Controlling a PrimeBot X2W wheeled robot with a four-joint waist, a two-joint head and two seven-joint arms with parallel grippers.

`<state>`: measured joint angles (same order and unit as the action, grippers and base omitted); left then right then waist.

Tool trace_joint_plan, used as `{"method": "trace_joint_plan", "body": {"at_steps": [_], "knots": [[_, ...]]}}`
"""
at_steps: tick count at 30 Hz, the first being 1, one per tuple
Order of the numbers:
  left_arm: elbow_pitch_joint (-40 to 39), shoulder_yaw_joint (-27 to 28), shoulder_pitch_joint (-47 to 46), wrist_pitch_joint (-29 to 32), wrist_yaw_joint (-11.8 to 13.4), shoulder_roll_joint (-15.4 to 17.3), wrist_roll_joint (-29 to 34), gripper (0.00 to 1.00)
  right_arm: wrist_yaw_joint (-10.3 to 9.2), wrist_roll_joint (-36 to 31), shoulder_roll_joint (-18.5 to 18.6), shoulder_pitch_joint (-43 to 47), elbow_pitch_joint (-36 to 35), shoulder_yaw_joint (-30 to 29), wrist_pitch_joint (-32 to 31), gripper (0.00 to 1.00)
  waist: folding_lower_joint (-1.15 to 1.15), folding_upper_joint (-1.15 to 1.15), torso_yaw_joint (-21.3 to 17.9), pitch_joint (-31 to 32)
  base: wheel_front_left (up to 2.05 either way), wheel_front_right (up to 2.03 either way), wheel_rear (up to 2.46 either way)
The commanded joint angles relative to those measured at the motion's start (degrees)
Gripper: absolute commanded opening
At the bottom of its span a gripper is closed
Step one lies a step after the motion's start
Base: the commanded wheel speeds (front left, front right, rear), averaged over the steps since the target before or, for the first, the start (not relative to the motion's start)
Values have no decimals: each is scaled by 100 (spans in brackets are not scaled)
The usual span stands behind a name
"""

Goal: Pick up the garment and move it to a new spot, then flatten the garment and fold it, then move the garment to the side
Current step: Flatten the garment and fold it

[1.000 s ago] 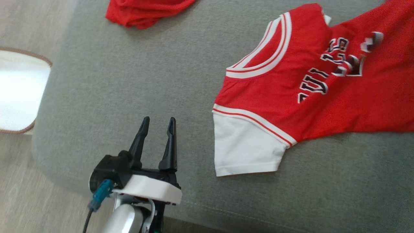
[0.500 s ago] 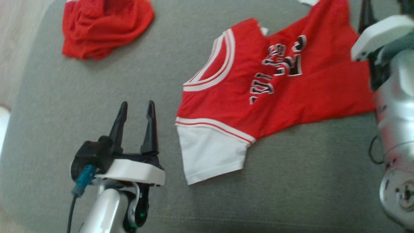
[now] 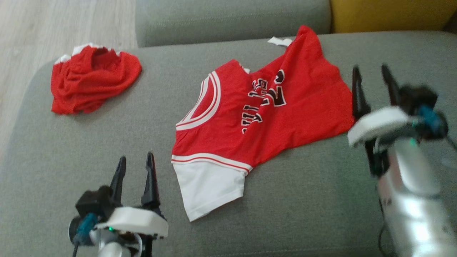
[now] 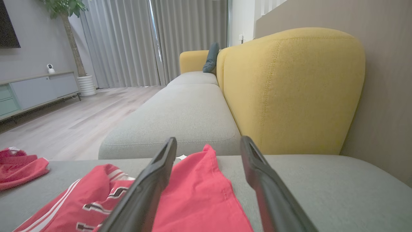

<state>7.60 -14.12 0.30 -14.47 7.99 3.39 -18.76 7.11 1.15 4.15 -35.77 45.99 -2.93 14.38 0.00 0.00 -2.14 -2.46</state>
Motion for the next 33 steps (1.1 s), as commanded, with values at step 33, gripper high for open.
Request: {"method": "trace_joint_plan", "body": {"at_steps": [33], "knots": [[-64,129,362,-52,-47,-50,32,100,37,753,-127,3548,-3709,490,-476,100,0,0,198,370,0,0,0]]}}
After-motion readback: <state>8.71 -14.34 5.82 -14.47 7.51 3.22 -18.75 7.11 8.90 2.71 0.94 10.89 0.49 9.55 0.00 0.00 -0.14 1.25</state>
